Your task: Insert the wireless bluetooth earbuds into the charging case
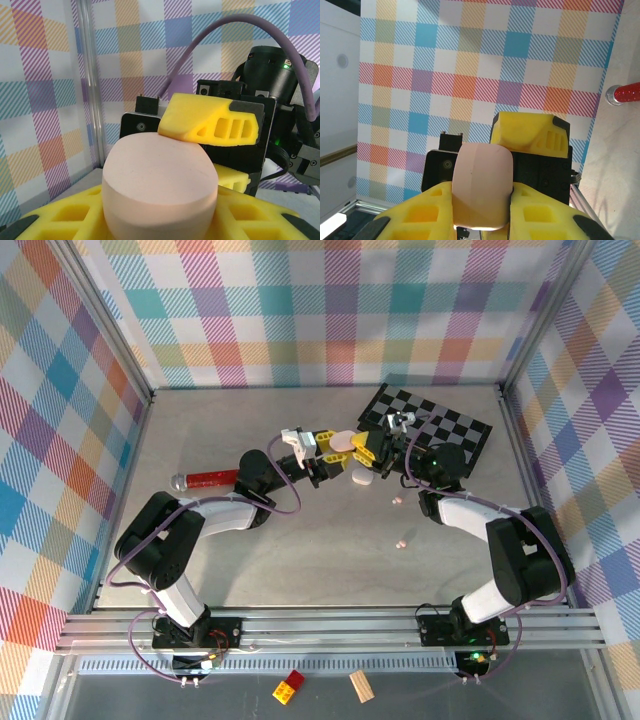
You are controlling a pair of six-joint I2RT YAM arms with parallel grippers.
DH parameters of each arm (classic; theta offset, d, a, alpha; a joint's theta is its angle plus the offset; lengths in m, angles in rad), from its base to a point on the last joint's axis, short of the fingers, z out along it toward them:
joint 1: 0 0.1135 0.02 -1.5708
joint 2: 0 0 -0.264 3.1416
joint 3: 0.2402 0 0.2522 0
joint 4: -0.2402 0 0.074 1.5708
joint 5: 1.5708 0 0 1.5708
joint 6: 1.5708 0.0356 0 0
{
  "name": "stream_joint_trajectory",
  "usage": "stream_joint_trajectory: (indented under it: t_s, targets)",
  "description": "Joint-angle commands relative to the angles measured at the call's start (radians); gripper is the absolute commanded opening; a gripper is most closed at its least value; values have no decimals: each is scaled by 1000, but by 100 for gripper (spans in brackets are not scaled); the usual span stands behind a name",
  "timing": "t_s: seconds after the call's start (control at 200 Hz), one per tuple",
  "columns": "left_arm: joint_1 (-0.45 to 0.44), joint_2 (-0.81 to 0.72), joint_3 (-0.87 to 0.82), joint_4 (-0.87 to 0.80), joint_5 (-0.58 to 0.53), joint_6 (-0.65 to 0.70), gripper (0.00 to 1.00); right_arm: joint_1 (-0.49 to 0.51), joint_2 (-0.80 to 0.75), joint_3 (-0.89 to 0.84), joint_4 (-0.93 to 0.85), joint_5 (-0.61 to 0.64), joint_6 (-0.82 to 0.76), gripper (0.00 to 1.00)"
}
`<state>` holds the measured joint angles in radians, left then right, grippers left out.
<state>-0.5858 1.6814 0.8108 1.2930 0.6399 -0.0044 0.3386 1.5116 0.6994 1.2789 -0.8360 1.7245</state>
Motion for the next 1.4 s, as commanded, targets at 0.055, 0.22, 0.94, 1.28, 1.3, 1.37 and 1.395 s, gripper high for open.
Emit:
stream_joint_trajectory:
  t_s: [0.055,0.22,0.94,1.28,1.3,1.37,1.395]
  targets:
    - [-8,4,22,59,46,-8,45,-3,14,-2,30,6,-10,12]
    - [-8,5,22,59,49,-9,45,-3,15,-3,28,5,-10,12]
    - [2,-19,-9,46,134,-59,33,13,-289,165,-1039,27,-913,83]
    - [6,-36,1,17,329,-169,32,201,-384,371,-1665,437,-1856,97]
    - [6,-36,2,20,337,-177,32,207,-383,374,-1665,452,-1871,97]
    - [6,-34,1,32,355,-203,32,212,-378,384,-1663,465,-1896,97]
    - [6,-34,0,34,358,-208,32,212,-378,386,-1661,466,-1901,97]
